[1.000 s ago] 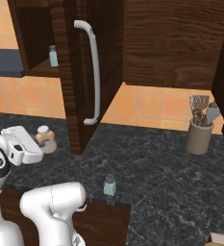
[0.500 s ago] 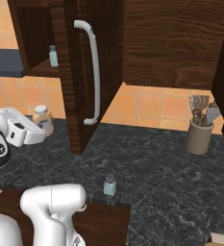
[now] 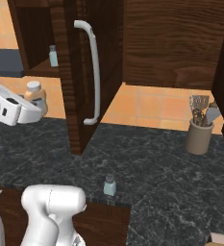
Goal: Put the shaker and condiment bottle from the counter next to their counterparts in the cabinet.
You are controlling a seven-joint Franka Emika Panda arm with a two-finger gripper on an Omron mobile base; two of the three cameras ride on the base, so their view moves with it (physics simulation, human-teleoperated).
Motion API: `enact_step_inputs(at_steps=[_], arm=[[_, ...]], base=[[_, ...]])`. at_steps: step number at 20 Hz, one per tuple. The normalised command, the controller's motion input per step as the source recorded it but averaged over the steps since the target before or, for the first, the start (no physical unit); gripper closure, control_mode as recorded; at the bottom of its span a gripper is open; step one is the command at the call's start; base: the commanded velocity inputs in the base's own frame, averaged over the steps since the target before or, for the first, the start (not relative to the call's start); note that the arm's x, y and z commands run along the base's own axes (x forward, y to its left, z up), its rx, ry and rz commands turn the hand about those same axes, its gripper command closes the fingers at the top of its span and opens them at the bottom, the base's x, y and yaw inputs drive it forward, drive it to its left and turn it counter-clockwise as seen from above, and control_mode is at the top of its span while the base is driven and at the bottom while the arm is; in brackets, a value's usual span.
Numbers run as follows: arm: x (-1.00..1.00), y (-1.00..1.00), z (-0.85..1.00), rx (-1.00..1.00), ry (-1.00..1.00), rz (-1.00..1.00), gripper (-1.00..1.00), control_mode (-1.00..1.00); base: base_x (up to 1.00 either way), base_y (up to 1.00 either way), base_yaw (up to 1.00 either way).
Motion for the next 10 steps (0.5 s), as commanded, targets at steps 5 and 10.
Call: enact_step_inputs(at_steps=[5, 10], arm=[[-0.01, 0.0, 0.3, -0.04, 0.0, 0.02, 1.0, -1.0], [0.02, -0.17, 0.82, 0.0, 0.0, 0.01, 1.0, -1.0]], base=[[0.0, 0.0, 0.0], [0.0, 0.0, 0.0]])
